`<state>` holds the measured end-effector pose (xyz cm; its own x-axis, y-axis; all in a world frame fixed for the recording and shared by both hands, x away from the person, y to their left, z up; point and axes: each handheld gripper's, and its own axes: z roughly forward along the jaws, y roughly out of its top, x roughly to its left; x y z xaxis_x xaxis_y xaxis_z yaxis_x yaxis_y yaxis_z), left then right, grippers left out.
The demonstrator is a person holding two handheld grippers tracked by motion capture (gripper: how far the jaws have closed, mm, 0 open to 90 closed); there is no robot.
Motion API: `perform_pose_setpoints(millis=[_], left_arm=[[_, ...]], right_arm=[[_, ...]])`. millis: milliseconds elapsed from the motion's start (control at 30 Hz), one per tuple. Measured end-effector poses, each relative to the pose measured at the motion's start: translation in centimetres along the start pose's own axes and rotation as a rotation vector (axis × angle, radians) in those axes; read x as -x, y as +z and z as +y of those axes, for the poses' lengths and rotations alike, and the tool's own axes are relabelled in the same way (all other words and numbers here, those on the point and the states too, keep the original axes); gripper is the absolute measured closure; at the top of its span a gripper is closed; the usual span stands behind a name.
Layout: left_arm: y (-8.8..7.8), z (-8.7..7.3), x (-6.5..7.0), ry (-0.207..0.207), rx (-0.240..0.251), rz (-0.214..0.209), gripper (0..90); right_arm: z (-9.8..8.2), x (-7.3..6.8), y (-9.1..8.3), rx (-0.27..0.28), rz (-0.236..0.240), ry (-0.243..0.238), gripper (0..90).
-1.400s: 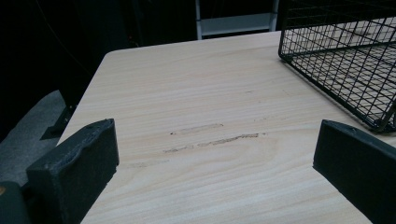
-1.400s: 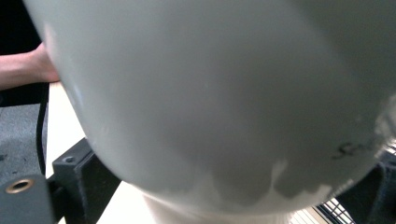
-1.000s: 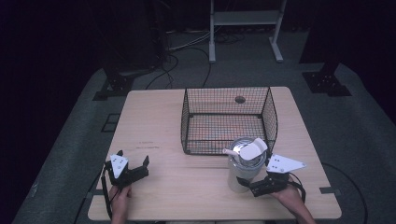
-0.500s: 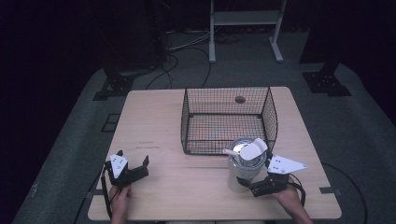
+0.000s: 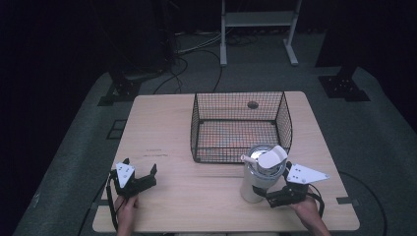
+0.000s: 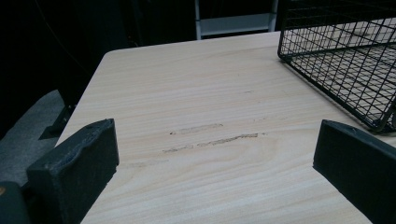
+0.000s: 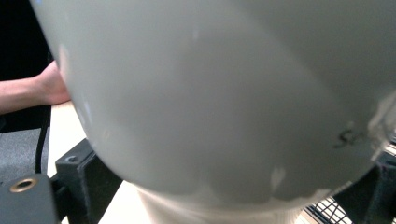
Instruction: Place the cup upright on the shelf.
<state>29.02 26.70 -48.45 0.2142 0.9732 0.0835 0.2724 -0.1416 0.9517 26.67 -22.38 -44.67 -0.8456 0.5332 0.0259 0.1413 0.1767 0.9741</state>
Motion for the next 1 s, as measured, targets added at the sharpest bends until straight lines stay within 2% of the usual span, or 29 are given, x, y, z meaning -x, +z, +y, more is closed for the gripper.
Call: perform_pose_setpoints(millis=[167,533,667,933,1000], left_arm=[[0.0,0.0,0.0,-0.002,-0.002,0.003,0.0],[0.0,0.0,0.0,-0.002,0.0,0.002,0.0],[0.0,0.0,0.0,-0.002,0.0,0.002,0.0],[0.0,0.0,-0.1,-0.002,-0.003,0.002,0.0],[0.0,0.0,-0.1,-0.003,-0.002,0.002,0.0]], right_arm=[[0.7,-0.1,-0.3,0.012,0.016,-0.006,7.7],[3.7,-0.5,-1.3,0.029,0.054,-0.018,7.7],[4.4,-0.6,-1.4,0.032,0.06,-0.019,7.7],[7.1,-0.2,-1.6,0.029,0.073,-0.033,7.6],[7.2,-0.2,-1.6,0.03,0.074,-0.033,7.6]])
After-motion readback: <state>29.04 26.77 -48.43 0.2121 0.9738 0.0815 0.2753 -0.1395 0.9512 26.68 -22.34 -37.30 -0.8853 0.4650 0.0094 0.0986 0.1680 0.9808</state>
